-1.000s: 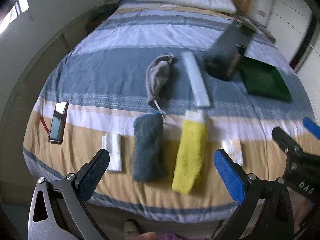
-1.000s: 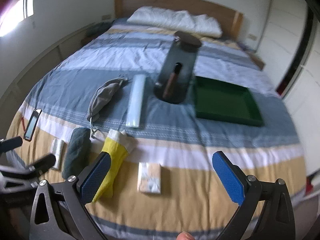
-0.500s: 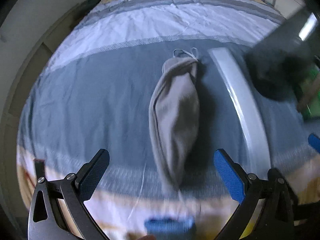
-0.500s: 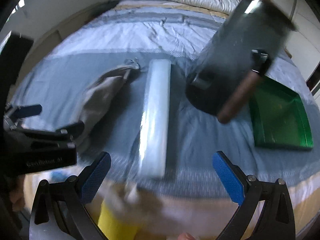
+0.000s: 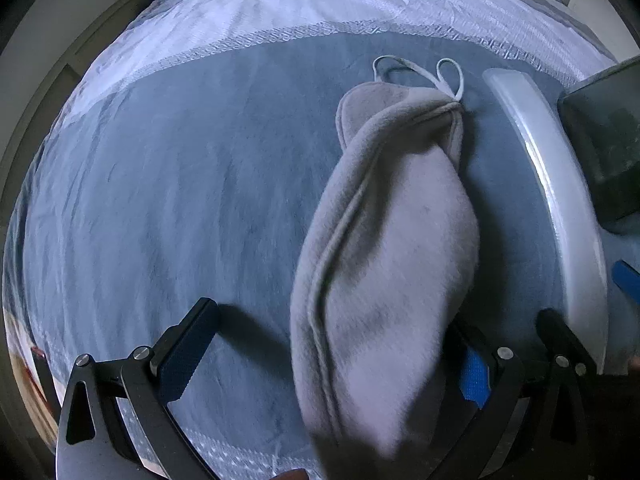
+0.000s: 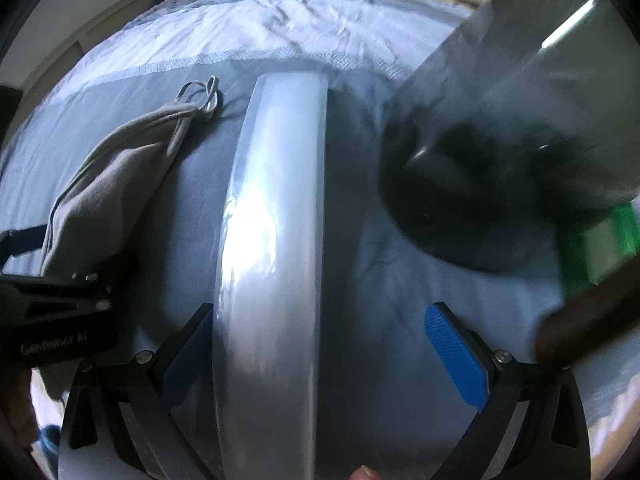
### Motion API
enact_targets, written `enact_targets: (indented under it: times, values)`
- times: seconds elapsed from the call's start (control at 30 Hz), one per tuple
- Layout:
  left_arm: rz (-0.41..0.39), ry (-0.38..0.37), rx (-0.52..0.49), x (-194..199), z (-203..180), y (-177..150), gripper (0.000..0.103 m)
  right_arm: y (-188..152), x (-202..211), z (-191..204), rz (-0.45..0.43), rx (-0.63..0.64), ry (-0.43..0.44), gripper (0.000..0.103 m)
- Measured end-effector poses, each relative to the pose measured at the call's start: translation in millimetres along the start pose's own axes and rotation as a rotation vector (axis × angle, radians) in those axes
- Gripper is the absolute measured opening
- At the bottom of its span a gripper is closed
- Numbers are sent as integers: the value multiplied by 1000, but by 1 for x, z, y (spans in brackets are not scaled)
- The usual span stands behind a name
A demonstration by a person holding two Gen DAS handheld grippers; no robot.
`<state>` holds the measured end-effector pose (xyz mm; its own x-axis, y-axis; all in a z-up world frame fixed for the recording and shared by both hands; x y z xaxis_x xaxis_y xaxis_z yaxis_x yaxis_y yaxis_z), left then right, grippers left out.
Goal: Organize soft objects
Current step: 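Grasp the grey fleece eye mask with the left gripper while the right gripper grasps the translucent tube, then lift the eye mask with the left gripper while the right gripper lifts the tube toward the green tray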
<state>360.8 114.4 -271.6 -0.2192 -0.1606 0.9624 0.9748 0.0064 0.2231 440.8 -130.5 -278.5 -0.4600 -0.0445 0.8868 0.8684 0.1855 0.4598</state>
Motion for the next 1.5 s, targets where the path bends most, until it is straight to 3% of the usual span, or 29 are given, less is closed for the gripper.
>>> enact_targets:
  times: [0.1,0.2,0.33,0.53,0.67,0.7,0.8,0.9,1.5]
  values:
    - [8,-11,-8,-3,1,1,102,8,-13,4,-7,3,13,102]
    - [11,-11,-6,-5,2,2,102,11,-23,10,-18,11,6,93]
    - [6,-12,-3,-7,1,7,101,17,-32,25,-44,67,11,67]
    - [-17,-30,-25,-16,-2,20,83,21,-28,39,-61,106,31,34]
    - [-31,-54,-44,-11,-11,21,57,22,-21,47,-69,110,44,10]
    - [-34,-63,-51,-9,-14,22,46,24,-20,48,-71,113,44,9]
    - [-48,-54,-78,-4,-24,25,23,30,-23,45,-79,114,46,5]
    - [-63,-50,-78,-2,-28,27,13,31,-22,45,-89,116,50,4]
    - [-135,-33,28,22,-14,22,11,20,19,34,-175,67,51,3]
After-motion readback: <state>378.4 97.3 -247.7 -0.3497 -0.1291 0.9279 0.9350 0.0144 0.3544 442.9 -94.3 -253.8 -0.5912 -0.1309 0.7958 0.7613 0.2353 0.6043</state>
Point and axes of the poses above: each gripper's, at about its wrist camera, not at the fingertips, and x roughly against the way its jaws point, z to its left, y to its top, the point moved 8 cm from there along -x, roughly the way its jaws point, and after that the axes turned 4 degrees about -x, right-handed, at the moved point
